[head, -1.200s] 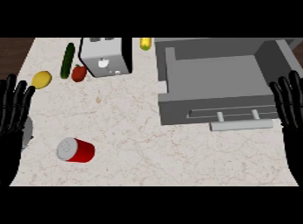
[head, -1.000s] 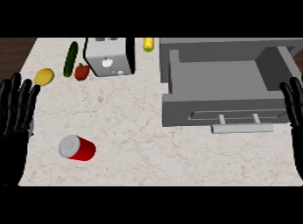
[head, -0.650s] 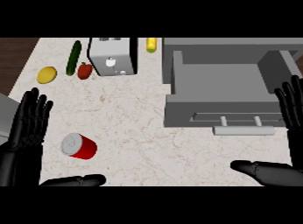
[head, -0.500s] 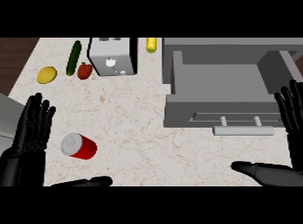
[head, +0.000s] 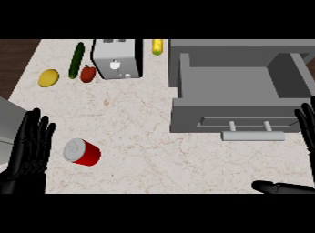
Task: Pick up the can, place it into the drawer and close the drawer
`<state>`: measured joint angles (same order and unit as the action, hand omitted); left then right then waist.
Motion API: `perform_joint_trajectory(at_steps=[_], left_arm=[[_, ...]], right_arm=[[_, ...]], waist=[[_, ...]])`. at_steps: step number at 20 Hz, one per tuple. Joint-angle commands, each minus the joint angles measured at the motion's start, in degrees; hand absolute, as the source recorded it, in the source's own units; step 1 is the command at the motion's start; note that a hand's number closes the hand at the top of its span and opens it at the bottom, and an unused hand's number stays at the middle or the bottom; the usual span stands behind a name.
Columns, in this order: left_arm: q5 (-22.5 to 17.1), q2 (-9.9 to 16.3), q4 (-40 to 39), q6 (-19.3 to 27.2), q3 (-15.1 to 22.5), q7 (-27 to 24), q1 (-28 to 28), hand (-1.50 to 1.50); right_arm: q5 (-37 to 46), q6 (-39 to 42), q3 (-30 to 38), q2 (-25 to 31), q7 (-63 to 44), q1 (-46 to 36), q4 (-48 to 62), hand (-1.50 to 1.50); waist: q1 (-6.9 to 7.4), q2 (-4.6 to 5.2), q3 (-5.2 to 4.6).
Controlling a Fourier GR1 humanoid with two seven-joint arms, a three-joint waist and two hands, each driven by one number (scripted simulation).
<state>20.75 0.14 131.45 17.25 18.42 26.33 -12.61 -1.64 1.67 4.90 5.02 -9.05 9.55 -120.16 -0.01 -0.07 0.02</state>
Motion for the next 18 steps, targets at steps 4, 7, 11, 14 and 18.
perform_joint_trajectory(at_steps=[4, 7, 11, 14, 18], left_arm=[[-0.1, -0.1, 0.6, 1.0, -1.5, 1.4, -1.2, -1.5], [-5.0, 0.1, -3.6, 1.2, -4.7, -3.2, -1.3, -1.5], [-4.5, 0.6, -2.5, 1.6, -4.2, -3.6, -3.3, -1.5], [-8.5, 0.8, -9.7, 0.8, -9.3, -6.8, 1.2, -1.5], [-10.5, 0.6, -14.7, 0.2, -10.9, -11.4, 1.7, -1.5]], right_arm=[[2.1, 1.3, -2.4, -3.1, 4.8, 7.1, -2.7, -1.5], [-2.0, 3.9, 2.4, 0.4, 1.4, 5.5, -2.9, -1.5], [0.1, 2.5, 1.2, -2.4, 3.6, 6.3, -2.7, -1.5], [1.2, 3.3, 0.0, -3.8, 4.9, 9.0, -3.6, -1.5], [-1.7, 6.6, 6.4, 0.6, 8.7, 3.3, 5.7, -1.5]], waist=[[-0.11, -0.01, -0.02], [-0.11, 0.01, -0.04], [0.01, -0.01, -0.03], [-0.13, 0.02, -0.04], [0.0, 0.06, -0.02]])
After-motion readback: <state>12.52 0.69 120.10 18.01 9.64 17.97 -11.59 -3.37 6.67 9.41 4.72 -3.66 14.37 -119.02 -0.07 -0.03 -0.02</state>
